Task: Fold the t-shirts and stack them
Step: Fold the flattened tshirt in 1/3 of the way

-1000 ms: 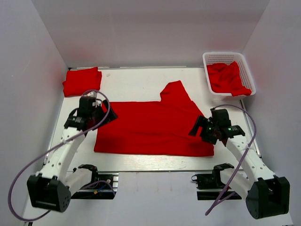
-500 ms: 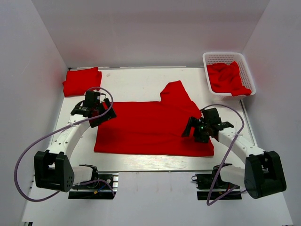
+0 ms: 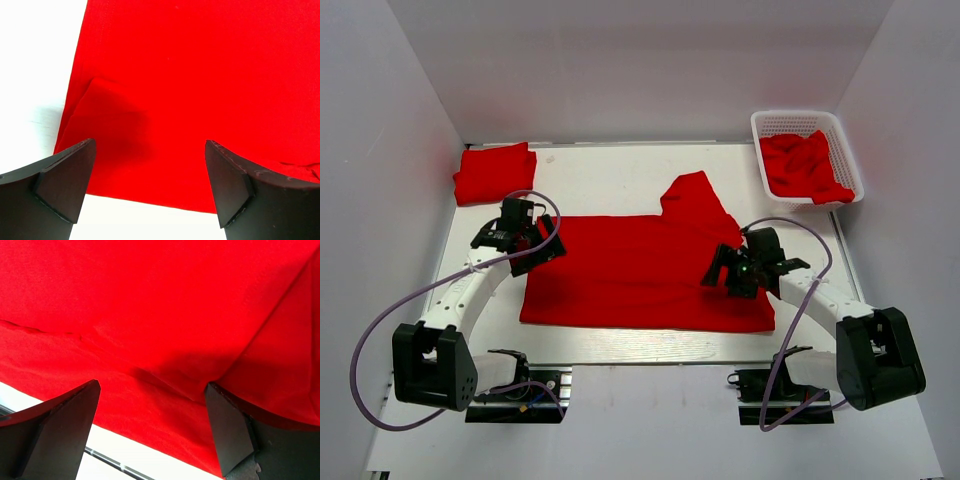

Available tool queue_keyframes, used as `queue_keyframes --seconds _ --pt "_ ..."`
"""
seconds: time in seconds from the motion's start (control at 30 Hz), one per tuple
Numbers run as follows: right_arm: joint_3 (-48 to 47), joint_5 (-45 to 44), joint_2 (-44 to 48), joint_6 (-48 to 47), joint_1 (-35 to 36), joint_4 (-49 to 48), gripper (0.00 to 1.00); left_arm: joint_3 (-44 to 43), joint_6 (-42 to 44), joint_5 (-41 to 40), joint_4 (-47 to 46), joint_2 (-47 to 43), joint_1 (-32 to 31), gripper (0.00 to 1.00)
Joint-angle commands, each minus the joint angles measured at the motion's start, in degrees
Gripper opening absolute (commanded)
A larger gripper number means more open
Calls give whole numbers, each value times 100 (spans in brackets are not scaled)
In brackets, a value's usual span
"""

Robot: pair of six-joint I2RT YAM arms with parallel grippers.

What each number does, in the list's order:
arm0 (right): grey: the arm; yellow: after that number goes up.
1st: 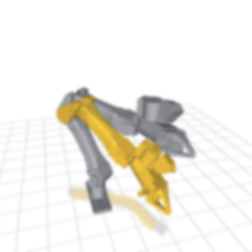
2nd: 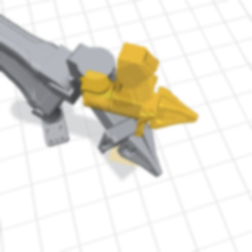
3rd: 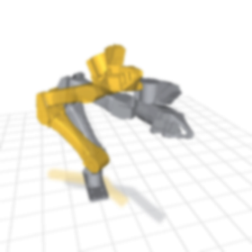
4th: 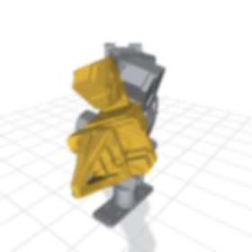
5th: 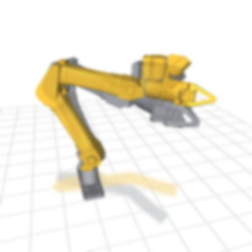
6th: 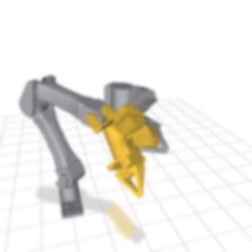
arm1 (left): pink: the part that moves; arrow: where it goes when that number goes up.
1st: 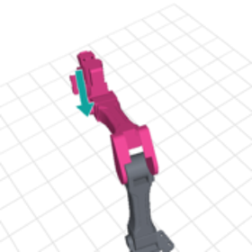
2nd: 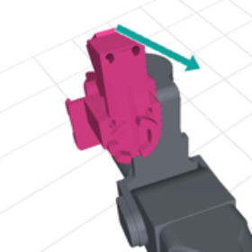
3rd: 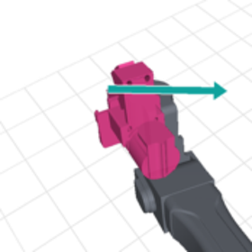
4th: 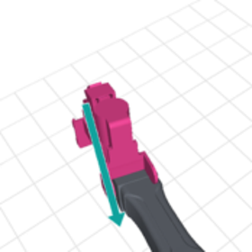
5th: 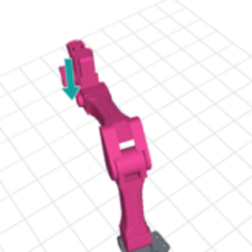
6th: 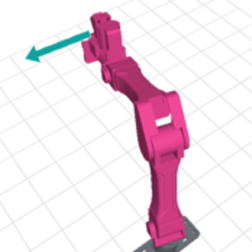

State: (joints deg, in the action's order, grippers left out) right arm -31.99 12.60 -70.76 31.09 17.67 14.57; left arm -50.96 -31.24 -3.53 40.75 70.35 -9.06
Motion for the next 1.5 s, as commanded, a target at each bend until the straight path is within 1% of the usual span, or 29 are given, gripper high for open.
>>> queue_keyframes --seconds 0.0,0.33,0.4,0.43,0.53,0.57,0.63,0.67,0.7,0.77,0.87,0.9,1.17,1.33,1.47 --pt "35 67 -25 37 43 -340 90 25 48 -60 3 -197 27 100" --pt "87 155 -201 222 61 -842 90 25 48 -113 3 -197 27 100" --pt "61 103 -228 213 52 -807 85 25 48 -166 64 -249 27 100" --pt "61 94 -236 231 78 -745 80 25 48 -166 64 -249 27 100" --pt "149 -82 -157 301 70 -491 70 25 48 -218 117 -302 27 100" --pt "166 -256 -140 327 70 -412 63 25 48 -218 117 -302 27 100" --pt "237 -363 -122 363 52 -183 55 25 48 -218 117 -355 27 100" --pt "263 -485 -105 371 44 -148 48 25 48 -218 117 -355 27 100" --pt "289 -530 -52 415 61 -112 44 25 48 -218 117 -355 27 100" --pt "368 -722 53 477 52 46 31 25 48 -218 117 -408 27 100" --pt "404 -864 194 495 70 169 2 25 48 -218 117 -408 27 100" --pt "404 -952 247 512 44 195 0 25 48 -218 117 -408 27 100" --pt "167 -794 414 222 61 -59 0 25 48 -218 64 -408 27 100" --pt "-220 -671 81 37 61 -156 0 25 48 -218 12 -408 27 100" --pt "-764 -592 -419 -129 52 -147 0 25 48 -218 12 -303 27 100"
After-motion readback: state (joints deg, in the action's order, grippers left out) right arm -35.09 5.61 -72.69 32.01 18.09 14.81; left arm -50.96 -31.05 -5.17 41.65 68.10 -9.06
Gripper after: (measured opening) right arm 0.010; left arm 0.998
